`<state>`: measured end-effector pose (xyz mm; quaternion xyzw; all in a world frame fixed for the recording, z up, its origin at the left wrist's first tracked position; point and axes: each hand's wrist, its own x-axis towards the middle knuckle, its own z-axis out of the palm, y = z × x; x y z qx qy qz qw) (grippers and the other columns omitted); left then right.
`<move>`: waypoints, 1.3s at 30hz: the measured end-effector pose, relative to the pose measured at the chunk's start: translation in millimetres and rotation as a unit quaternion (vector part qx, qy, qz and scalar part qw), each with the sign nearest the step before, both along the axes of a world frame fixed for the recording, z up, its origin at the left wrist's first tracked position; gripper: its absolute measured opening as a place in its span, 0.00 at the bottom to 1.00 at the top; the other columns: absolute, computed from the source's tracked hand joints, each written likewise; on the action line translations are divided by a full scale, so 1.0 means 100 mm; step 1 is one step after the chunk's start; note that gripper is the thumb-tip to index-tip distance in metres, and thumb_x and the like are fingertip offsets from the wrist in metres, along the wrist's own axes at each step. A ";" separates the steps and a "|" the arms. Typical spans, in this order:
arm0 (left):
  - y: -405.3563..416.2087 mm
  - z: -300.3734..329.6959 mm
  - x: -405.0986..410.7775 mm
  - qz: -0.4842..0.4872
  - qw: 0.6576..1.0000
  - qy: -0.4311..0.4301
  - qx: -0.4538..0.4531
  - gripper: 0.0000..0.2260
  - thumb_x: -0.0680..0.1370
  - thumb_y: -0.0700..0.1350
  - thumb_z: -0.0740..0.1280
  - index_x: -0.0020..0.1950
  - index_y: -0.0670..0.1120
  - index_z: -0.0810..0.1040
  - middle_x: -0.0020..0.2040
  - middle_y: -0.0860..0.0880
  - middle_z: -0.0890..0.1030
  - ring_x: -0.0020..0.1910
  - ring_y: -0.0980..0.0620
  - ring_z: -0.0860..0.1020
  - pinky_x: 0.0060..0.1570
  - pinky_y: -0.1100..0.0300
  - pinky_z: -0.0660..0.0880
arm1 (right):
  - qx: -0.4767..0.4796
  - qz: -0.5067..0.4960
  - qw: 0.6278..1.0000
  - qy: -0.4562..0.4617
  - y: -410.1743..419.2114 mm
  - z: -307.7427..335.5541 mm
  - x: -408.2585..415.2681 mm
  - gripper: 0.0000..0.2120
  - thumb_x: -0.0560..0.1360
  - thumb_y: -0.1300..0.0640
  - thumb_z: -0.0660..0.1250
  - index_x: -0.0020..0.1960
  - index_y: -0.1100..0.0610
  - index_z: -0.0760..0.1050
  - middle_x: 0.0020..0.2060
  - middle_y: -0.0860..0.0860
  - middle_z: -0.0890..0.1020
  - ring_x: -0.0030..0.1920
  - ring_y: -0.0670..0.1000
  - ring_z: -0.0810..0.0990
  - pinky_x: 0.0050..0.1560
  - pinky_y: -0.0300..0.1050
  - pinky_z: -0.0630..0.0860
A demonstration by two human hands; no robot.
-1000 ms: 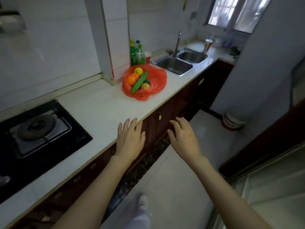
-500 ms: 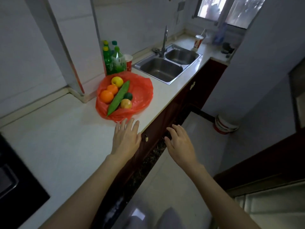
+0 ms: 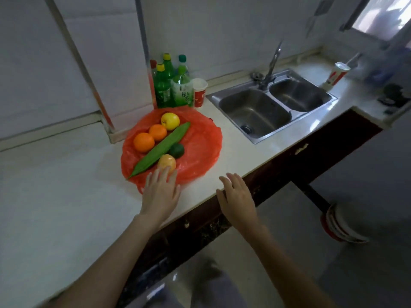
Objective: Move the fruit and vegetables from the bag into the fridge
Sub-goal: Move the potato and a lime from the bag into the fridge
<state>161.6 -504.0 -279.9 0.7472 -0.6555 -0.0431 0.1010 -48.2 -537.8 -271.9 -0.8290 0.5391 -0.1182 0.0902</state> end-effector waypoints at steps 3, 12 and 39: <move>-0.13 -0.04 -0.09 0.042 0.999 0.008 0.004 0.20 0.75 0.46 0.68 0.65 0.40 0.74 0.64 0.39 0.75 0.64 0.38 0.72 0.62 0.42 0.69 | 0.015 0.050 0.999 0.008 -0.43 -0.05 -0.06 0.21 0.80 0.52 0.58 0.71 0.59 0.66 0.70 0.58 0.68 0.73 0.58 0.61 0.74 0.50 0.53; -0.34 -0.11 0.04 0.155 0.987 0.031 0.014 0.19 0.74 0.43 0.69 0.63 0.39 0.75 0.62 0.39 0.76 0.62 0.38 0.73 0.60 0.43 0.70 | 0.052 0.182 0.982 0.005 -1.11 -0.20 0.33 0.20 0.78 0.56 0.61 0.67 0.63 0.69 0.65 0.60 0.73 0.69 0.59 0.66 0.70 0.54 0.64; -0.50 -0.20 -0.03 0.350 0.936 0.038 0.018 0.22 0.76 0.50 0.54 0.64 0.40 0.75 0.64 0.39 0.75 0.61 0.37 0.74 0.59 0.42 0.73 | 0.115 0.407 0.898 0.123 -2.39 -0.82 1.45 0.29 0.74 0.54 0.67 0.72 0.56 0.63 0.71 0.55 0.65 0.70 0.57 0.63 0.69 0.49 0.63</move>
